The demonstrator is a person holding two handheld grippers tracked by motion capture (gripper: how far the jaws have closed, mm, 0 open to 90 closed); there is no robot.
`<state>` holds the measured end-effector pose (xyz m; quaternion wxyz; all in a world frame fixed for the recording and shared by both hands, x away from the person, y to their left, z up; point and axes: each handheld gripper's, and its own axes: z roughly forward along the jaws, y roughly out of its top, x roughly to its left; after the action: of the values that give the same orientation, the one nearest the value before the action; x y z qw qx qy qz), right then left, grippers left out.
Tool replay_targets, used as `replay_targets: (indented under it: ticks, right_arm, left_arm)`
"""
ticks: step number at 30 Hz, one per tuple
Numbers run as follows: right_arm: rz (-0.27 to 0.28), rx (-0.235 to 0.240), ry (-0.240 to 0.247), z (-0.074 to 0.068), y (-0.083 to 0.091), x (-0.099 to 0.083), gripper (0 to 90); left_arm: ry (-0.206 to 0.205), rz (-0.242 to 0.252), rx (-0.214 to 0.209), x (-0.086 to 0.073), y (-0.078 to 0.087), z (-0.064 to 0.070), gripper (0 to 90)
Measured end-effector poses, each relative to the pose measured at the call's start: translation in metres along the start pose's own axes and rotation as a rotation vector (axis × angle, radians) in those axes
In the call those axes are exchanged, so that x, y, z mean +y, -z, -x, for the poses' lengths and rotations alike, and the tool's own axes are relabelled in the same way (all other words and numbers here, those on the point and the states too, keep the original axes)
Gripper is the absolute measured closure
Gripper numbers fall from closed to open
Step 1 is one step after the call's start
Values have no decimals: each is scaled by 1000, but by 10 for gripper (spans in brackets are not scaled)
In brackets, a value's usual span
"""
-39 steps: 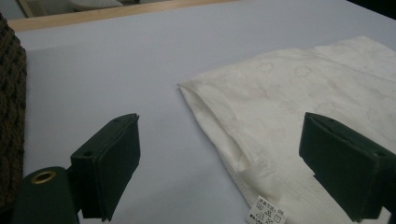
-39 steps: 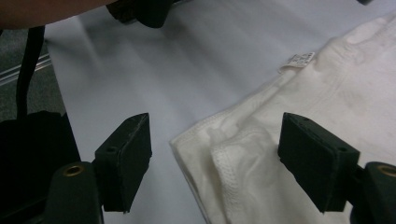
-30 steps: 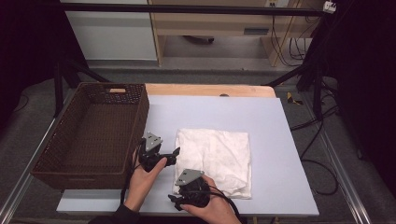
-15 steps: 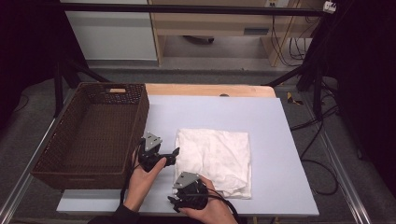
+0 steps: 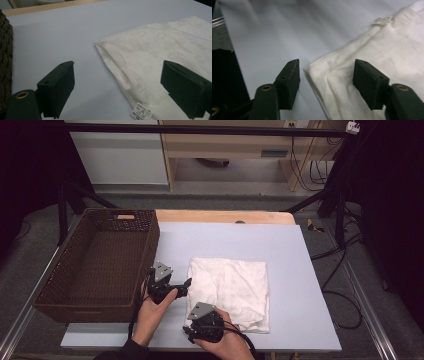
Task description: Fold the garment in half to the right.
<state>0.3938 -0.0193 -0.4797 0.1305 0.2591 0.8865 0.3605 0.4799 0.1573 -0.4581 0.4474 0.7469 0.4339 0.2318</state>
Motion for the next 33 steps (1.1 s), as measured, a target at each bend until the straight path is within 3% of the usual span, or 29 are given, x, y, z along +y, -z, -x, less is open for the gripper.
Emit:
replay_targets:
  ticks: [1,2,4,7,10,14,18,19,21,23,25,26,28,29,33]
  right_arm:
    - [0,0,0,0,0,0,442]
    - [4,-7,-7,3,1,0,533]
    - [7,-13,-12,4,1,0,574]
    - [13,-47,-8,5,1,0,769]
    - [12,-70,1,5,0,0,839]
    - [13,-76,-17,4,0,1,847]
    - [54,-5,-20,-3,-4,3,850]
    - [56,15,9,-9,-5,3,849]
    - [54,9,21,-10,-5,3,849]
    - [59,26,-4,-7,-5,2,849]
    - [69,42,-14,-5,-5,0,847]
    - [69,42,-14,-5,-5,0,847]
    - [70,36,-6,-6,-5,0,846]
    - [73,33,0,-6,-5,-1,845]
    - [79,41,-6,-5,-5,-1,845]
  left_arm:
    - [0,0,0,0,0,0,119]
    - [0,-1,-1,0,0,0,119]
    - [3,-6,-3,1,0,0,119]
    - [4,-10,-7,3,-1,0,123]
    - [11,-5,-6,6,-1,-1,123]
    - [24,0,-19,10,-1,-2,127]
    - [20,10,-35,21,-2,-4,136]
    - [27,23,-37,26,-5,-5,138]
    - [28,21,-37,29,-8,-6,140]
    - [45,17,-35,32,-19,-6,140]
    - [37,-22,-39,35,-39,-6,144]
    - [37,-22,-39,35,-39,-6,145]
    - [15,-62,-47,34,-51,-10,161]
    - [7,-97,-32,32,-60,-16,183]
    - [13,-130,-17,28,-70,-24,204]
